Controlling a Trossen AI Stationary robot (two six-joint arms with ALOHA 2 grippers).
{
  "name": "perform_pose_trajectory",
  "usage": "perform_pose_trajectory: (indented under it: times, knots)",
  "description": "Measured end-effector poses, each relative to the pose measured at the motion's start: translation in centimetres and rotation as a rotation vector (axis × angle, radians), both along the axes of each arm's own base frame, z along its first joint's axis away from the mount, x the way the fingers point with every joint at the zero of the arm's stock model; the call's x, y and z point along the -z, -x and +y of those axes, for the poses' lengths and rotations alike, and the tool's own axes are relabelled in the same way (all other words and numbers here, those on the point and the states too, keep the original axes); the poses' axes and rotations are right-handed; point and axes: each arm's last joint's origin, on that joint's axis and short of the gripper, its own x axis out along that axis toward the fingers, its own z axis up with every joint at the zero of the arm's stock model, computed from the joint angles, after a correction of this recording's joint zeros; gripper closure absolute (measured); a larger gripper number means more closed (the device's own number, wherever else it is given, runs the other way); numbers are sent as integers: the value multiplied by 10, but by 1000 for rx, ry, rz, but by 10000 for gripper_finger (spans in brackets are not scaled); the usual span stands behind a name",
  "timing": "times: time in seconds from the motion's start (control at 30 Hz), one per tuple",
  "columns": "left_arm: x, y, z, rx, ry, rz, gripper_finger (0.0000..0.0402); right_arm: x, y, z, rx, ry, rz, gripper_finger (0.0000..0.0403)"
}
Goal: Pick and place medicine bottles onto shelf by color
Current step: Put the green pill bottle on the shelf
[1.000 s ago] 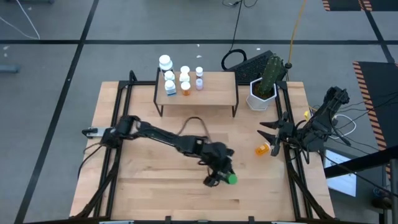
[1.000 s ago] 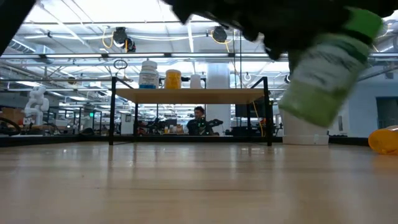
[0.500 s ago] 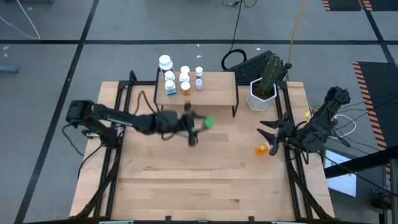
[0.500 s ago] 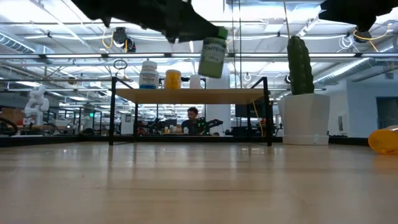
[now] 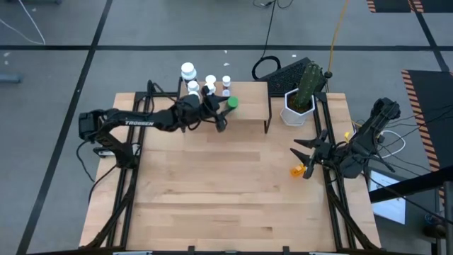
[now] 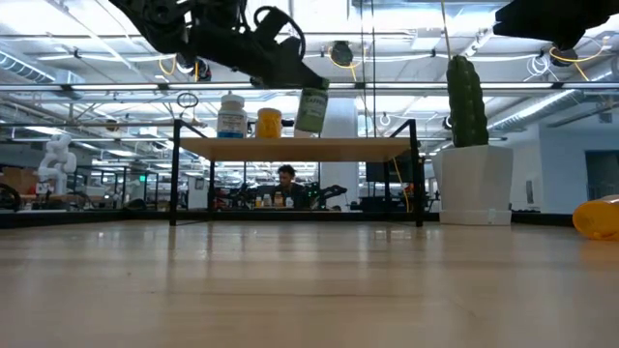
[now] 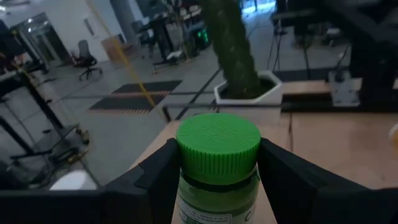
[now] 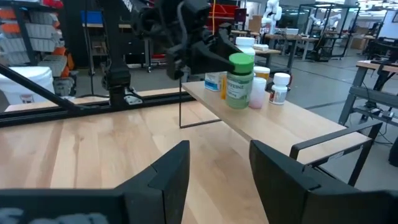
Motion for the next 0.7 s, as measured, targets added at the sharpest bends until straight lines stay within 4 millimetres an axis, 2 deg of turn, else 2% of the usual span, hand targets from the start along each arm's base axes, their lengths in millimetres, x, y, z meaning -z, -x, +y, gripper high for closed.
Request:
perform_pose_trajectory:
  times: [0.47, 0.7]
  knots:
    - [7, 4, 8, -66, 28, 61, 197, -1, 0, 0, 3, -39, -22, 243]
    - [7, 4, 8, -68, 40, 64, 139, -2, -1, 1, 5, -75, -46, 221]
